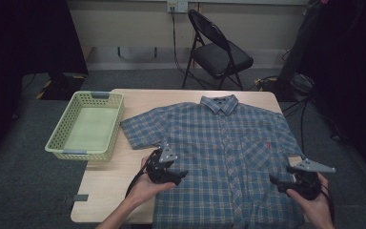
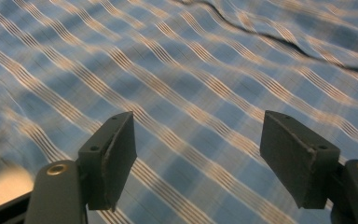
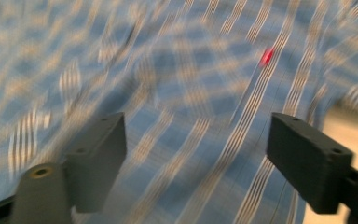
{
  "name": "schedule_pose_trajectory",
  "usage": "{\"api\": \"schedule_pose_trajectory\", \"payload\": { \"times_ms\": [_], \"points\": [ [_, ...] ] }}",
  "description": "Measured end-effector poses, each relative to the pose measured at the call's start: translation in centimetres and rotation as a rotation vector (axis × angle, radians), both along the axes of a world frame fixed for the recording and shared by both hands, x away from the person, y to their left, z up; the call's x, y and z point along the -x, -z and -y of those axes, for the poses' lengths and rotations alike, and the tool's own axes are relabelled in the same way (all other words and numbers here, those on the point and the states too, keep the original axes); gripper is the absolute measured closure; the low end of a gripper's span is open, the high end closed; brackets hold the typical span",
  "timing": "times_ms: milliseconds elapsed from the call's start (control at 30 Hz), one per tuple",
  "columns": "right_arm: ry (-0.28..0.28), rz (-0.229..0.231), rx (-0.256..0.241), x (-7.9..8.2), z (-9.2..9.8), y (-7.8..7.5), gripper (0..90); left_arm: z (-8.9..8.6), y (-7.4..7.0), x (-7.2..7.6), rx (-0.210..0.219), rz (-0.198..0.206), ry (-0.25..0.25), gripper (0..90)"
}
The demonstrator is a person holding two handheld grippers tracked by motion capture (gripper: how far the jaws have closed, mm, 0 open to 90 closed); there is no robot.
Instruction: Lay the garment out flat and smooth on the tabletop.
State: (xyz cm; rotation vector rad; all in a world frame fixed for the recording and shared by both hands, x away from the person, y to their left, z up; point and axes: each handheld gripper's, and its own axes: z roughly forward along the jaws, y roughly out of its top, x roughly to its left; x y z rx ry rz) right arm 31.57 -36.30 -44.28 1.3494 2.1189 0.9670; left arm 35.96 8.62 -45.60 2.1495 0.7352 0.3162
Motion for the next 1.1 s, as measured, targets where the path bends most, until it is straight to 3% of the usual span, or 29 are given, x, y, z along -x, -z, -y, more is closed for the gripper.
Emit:
{"api": "schedule_pose_trajectory", "payload": {
  "times_ms": [133, 267, 333, 400, 533, 633, 800, 1100],
  "points": [
    [-0.023, -0.06, 0.039, 1.5, -0.5, 1.8, 20.4, -0.4, 1.5, 2.0, -0.025, -0.041, 0.01, 26.3],
    [0.002, -0.081, -0.011, 2.2, -0.1, 3.4, 20.0, -0.5, 2.7, 3.4, -0.065, -0.077, 0.023, 26.3],
    [0.024, -0.099, 0.007, 2.2, 0.2, 4.0, 20.0, -0.4, 3.3, 3.8, -0.083, -0.08, 0.026, 26.4],
    [0.039, -0.12, 0.014, 2.2, 0.6, 4.4, 21.0, -0.3, 3.6, 4.1, -0.094, -0.056, 0.027, 25.4],
    [0.041, -0.097, 0.057, 2.4, 1.1, 4.6, 20.6, -0.9, 3.8, 4.1, -0.083, -0.044, 0.001, 25.0],
    [0.045, -0.095, 0.053, 2.6, 1.5, 4.7, 20.6, -1.5, 3.9, 4.3, -0.067, -0.036, -0.016, 25.0],
    [0.064, -0.089, 0.051, 2.8, 1.8, 4.7, 20.6, -2.1, 3.9, 4.4, -0.076, -0.038, -0.026, 25.0],
    [0.066, -0.091, 0.049, 2.7, 1.9, 4.7, 20.0, -2.0, 4.0, 4.1, -0.074, -0.035, -0.019, 21.8]
  ]
}}
